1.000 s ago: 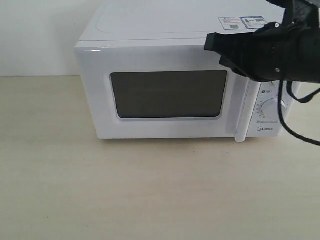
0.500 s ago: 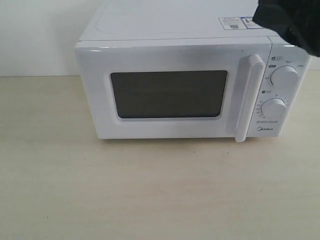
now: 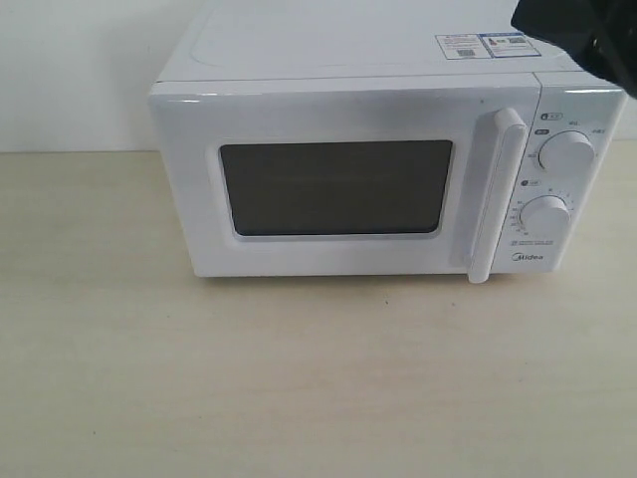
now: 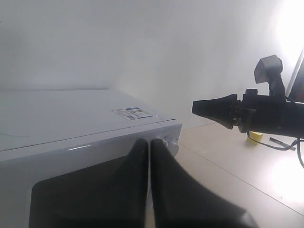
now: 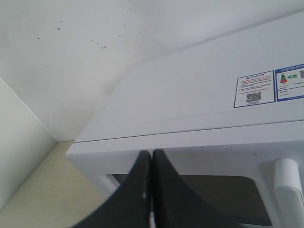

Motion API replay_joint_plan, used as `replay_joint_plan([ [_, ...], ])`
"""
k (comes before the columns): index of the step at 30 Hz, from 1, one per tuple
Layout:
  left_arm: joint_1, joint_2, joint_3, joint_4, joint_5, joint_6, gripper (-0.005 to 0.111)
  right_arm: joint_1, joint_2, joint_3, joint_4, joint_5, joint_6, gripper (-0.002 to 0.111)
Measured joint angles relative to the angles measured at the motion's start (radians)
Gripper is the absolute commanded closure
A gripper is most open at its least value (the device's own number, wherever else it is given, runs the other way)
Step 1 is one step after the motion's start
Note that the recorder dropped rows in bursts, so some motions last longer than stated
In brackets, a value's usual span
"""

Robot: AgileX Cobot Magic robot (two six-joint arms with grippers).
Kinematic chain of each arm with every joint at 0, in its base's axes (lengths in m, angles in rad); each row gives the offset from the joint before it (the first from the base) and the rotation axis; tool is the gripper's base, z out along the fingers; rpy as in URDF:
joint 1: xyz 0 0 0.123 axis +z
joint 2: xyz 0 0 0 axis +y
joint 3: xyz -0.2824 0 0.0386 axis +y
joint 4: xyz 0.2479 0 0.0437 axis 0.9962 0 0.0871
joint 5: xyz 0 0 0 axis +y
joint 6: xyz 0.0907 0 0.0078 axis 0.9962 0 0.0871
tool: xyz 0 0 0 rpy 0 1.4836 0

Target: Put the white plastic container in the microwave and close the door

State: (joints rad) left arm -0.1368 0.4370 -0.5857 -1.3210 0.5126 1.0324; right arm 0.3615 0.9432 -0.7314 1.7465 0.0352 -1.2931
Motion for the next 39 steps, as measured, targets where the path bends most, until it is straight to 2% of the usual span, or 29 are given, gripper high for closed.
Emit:
replay_joint_plan([
  [3, 0.000, 0.000, 0.000, 0.009, 0.000, 0.000, 0.103, 0.000, 0.000, 0.000, 0.000, 0.000, 0.000, 0.108],
  [6, 0.000, -0.013, 0.000, 0.085, 0.002, 0.006, 0.103, 0.000, 0.000, 0.000, 0.000, 0.000, 0.000, 0.108],
  [14, 0.000, -0.123, 0.000, 0.443, 0.005, 0.007, 0.103, 0.000, 0.000, 0.000, 0.000, 0.000, 0.000, 0.108],
  [18, 0.000, -0.183, 0.000, 0.678, 0.007, -0.075, 0.103, 0.000, 0.000, 0.000, 0.000, 0.000, -0.002, 0.108],
  [22, 0.000, -0.226, 0.000, 1.002, 0.014, -0.347, 0.103, 0.000, 0.000, 0.000, 0.000, 0.000, -0.002, 0.108],
  [26, 0.000, -0.252, 0.000, 1.373, 0.092, -0.794, 0.103, 0.000, 0.000, 0.000, 0.000, 0.000, -0.002, 0.108],
  [29, 0.002, -0.274, 0.000, 1.556, 0.140, -1.080, 0.103, 0.000, 0.000, 0.000, 0.000, 0.000, -0.002, 0.108],
  [31, 0.003, -0.292, 0.010, 1.582, 0.125, -1.145, 0.103, 0.000, 0.000, 0.000, 0.000, 0.000, -0.002, 0.108],
  [33, 0.007, -0.307, 0.041, 1.561, 0.054, -1.155, 0.103, 0.000, 0.000, 0.000, 0.000, 0.000, -0.002, 0.108],
  [39, 0.007, -0.328, 0.219, 1.432, -0.269, -1.152, 0.103, 0.000, 0.000, 0.000, 0.000, 0.000, -0.002, 0.108],
])
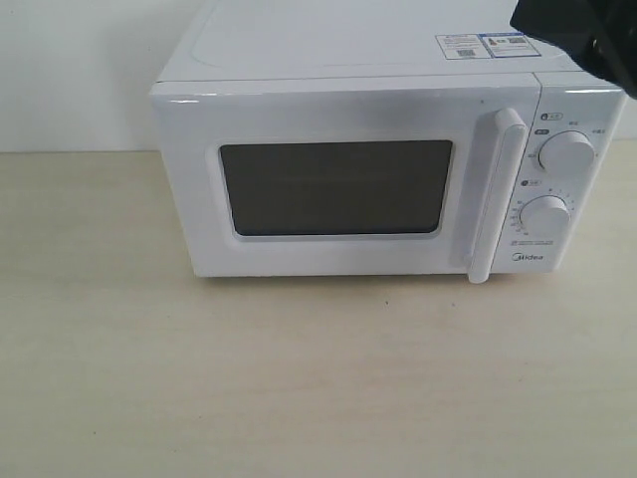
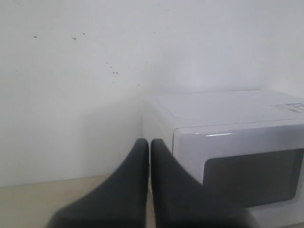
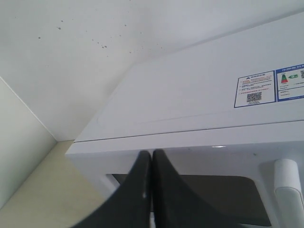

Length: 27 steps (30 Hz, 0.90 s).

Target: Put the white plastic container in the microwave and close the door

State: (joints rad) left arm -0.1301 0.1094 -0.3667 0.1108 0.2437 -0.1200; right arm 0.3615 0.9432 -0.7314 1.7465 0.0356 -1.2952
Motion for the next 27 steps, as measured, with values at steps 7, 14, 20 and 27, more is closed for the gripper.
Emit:
replay_joint_plan([
  [7, 0.002, -0.040, 0.202, -0.055, -0.165, 0.000, 0.103, 0.000, 0.000, 0.000, 0.000, 0.000, 0.000, 0.108],
  [14, 0.018, -0.103, 0.332, -0.059, -0.204, 0.000, 0.103, 0.000, 0.000, 0.000, 0.000, 0.000, -0.002, 0.108],
  [20, 0.046, -0.106, 0.363, -0.059, -0.228, 0.000, 0.103, 0.000, 0.000, 0.000, 0.000, 0.000, -0.002, 0.108],
  [27, 0.062, -0.106, 0.363, -0.059, -0.208, 0.000, 0.103, 0.000, 0.000, 0.000, 0.000, 0.000, -0.002, 0.108],
])
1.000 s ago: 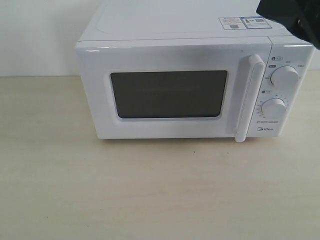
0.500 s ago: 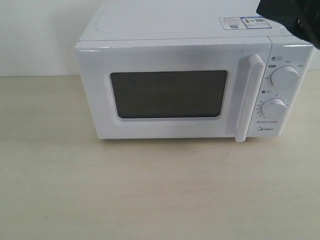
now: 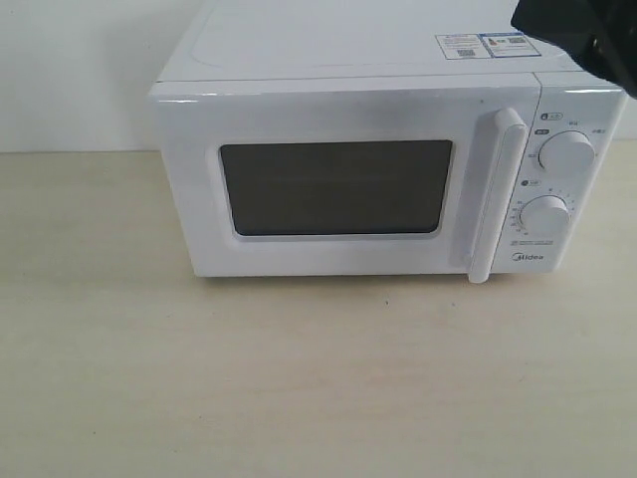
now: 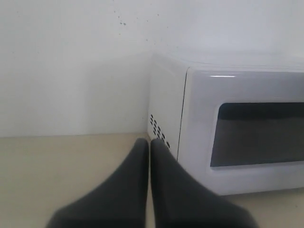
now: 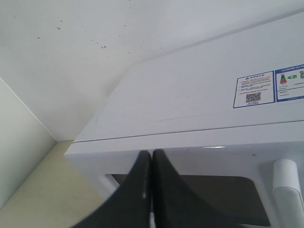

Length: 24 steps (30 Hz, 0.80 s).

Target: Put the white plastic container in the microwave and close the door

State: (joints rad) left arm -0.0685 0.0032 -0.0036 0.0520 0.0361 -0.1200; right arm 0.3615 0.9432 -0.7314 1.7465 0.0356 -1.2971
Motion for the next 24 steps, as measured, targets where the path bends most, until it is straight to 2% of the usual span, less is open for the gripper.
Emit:
replay_joint_plan([
  [7, 0.014, 0.000, 0.000, 0.000, 0.093, 0.036, 0.103, 0.000, 0.000, 0.000, 0.000, 0.000, 0.000, 0.108],
  [15, 0.058, 0.000, 0.000, -0.004, 0.280, 0.101, 0.103, 0.000, 0.000, 0.000, 0.000, -0.002, 0.000, 0.108],
  [24, 0.128, 0.000, 0.000, -0.037, 0.300, 0.103, 0.103, 0.000, 0.000, 0.000, 0.000, -0.002, 0.000, 0.108],
])
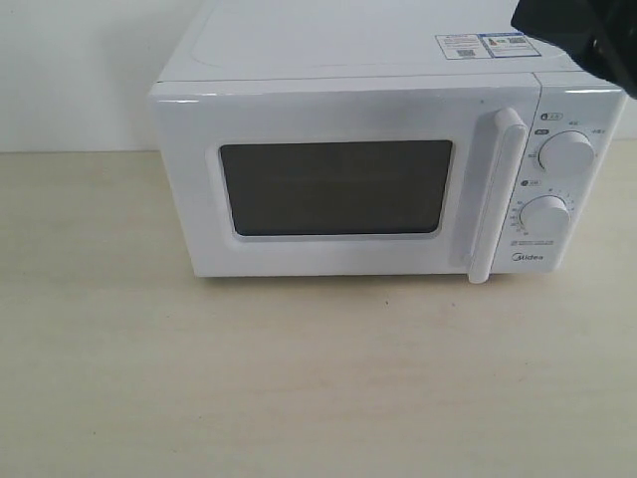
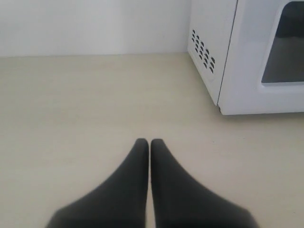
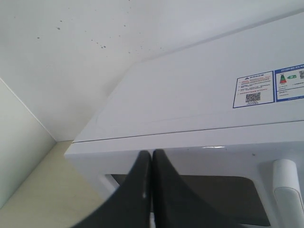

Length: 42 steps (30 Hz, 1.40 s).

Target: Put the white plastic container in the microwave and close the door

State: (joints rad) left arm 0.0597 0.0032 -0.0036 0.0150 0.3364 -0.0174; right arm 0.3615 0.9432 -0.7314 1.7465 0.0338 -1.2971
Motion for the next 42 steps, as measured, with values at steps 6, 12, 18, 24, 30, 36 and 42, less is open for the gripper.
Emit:
replay_joint_plan([
  [6, 0.010, 0.000, 0.000, -0.006, 0.000, 0.002, 0.103, 0.000, 0.000, 0.000, 0.000, 0.000, 0.000, 0.108],
  [12, 0.010, 0.000, 0.000, -0.006, 0.000, 0.006, 0.103, 0.000, 0.000, 0.000, 0.000, 0.000, 0.000, 0.108],
  [18, 0.010, 0.000, 0.000, -0.006, 0.000, 0.006, 0.103, 0.000, 0.000, 0.000, 0.000, 0.000, 0.000, 0.108],
  [24, 0.010, 0.000, 0.000, -0.006, 0.000, 0.006, 0.103, 0.000, -0.015, 0.003, 0.000, -0.002, 0.000, 0.108],
  [30, 0.010, 0.000, 0.000, -0.006, 0.002, 0.006, 0.103, 0.000, -0.137, 0.018, 0.000, -0.034, -0.128, 0.108],
  [36, 0.010, 0.000, 0.000, -0.005, 0.002, 0.006, 0.103, 0.000, -0.379, 0.169, -0.002, -0.115, -0.264, 0.108],
  [42, 0.010, 0.000, 0.000, -0.005, 0.002, 0.008, 0.103, 0.000, -0.652, 0.323, -0.004, -0.211, -0.272, 0.108],
])
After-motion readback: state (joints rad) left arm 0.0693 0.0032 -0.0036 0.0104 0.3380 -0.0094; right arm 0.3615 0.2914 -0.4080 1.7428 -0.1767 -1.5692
